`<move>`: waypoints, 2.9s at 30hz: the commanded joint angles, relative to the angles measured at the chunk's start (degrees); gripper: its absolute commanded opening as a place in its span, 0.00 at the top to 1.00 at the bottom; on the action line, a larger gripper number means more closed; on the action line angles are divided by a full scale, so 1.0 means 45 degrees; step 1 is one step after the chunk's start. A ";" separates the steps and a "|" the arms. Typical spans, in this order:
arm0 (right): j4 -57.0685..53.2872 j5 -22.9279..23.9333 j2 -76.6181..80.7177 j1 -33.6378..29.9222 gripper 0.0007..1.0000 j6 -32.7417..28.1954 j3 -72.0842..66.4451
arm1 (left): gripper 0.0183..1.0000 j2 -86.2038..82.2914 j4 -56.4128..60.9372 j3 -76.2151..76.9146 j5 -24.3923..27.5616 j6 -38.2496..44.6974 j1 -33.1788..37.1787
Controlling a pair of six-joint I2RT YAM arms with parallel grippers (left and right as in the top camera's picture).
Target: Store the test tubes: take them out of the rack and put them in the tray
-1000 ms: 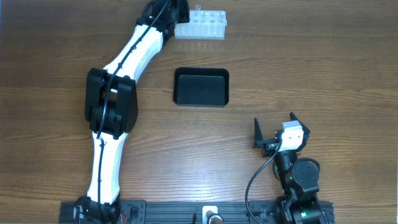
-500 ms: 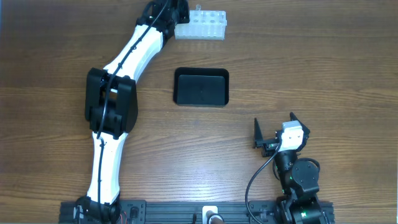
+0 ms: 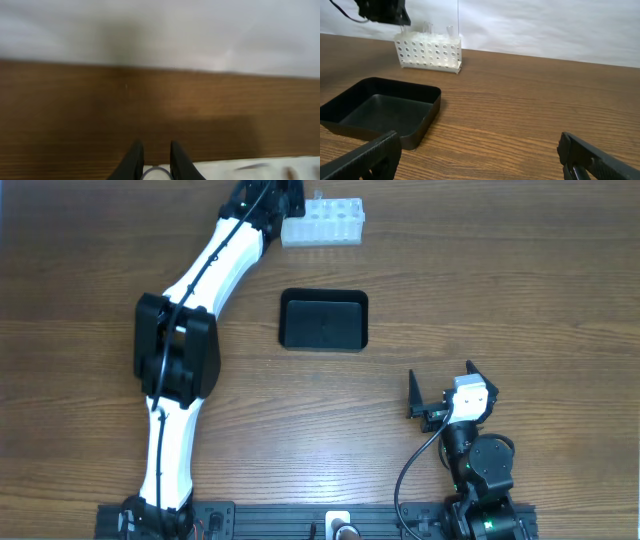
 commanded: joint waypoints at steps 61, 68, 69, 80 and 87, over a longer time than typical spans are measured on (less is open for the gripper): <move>0.0029 -0.0078 -0.0092 0.0068 0.01 -0.0058 -0.0121 | 0.95 -0.0719 -0.9292 -0.1549 0.0228 -0.3667 -0.2030; 0.0029 -0.0078 -0.0092 0.0068 0.01 -0.0058 -0.0121 | 0.90 -0.0709 -0.9326 -0.1549 0.0267 -0.3667 -0.2030; 0.0029 -0.0078 -0.0092 0.0068 0.01 -0.0058 -0.0121 | 0.87 -0.0709 -0.9340 -0.1549 0.0282 -0.3667 -0.2030; 0.0029 -0.0078 -0.0092 0.0068 0.01 -0.0058 -0.0121 | 0.58 -0.1472 -0.9243 -0.1545 0.0719 -0.3667 -0.2030; 0.0029 -0.0078 -0.0092 0.0068 0.01 -0.0058 -0.0121 | 0.37 -0.3954 -0.6635 -0.1501 -0.1379 -0.3478 -0.2030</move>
